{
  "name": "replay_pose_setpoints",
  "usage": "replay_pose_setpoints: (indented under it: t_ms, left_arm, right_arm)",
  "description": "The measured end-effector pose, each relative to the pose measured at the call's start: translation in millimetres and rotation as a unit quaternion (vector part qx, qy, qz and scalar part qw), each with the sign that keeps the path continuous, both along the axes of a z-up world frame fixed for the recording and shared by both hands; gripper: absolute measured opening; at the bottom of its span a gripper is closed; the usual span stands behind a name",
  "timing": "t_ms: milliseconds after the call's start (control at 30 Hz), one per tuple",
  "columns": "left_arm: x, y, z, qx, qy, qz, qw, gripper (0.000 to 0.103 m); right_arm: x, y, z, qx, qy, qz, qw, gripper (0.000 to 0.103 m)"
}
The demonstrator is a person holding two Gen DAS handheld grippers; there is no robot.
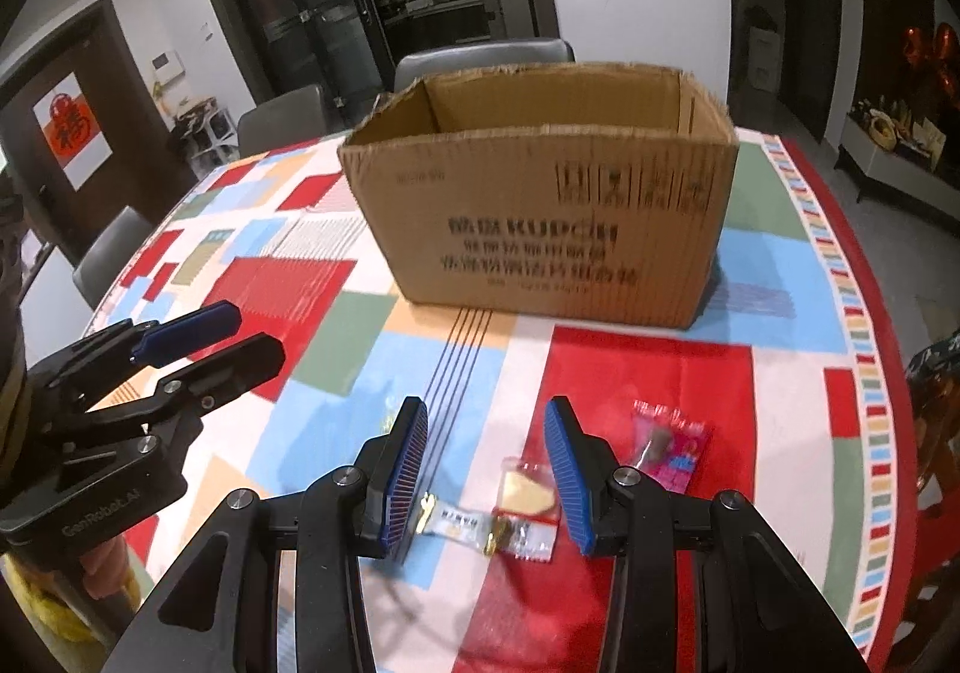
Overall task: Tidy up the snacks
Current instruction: 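Withdraw both tools from the box toward the remaining snacks, then grasp the pale green candy with the left tool while the right tool grasps the cheese cracker packet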
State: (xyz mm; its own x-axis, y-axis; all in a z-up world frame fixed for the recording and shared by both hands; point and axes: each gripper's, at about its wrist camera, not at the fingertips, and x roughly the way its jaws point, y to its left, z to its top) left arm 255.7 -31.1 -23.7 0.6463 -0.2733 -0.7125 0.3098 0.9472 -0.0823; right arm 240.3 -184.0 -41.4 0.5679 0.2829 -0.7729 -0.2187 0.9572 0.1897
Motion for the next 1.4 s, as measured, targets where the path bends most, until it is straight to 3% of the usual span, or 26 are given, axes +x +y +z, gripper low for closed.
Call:
replay_pose_setpoints:
  t_ms: [600,1400]
  left_arm:
    - [1,3,-73,-0.009,0.075,-0.001,0.9972,0.041]
    - [35,-10,-114,0.006,0.114,0.005,0.9935,0.033]
  right_arm:
    - [-4,-1,-60,-0.006,0.061,-0.009,0.998,0.042]
    - [9,2,-92,-0.033,0.081,-0.021,0.996,0.042]
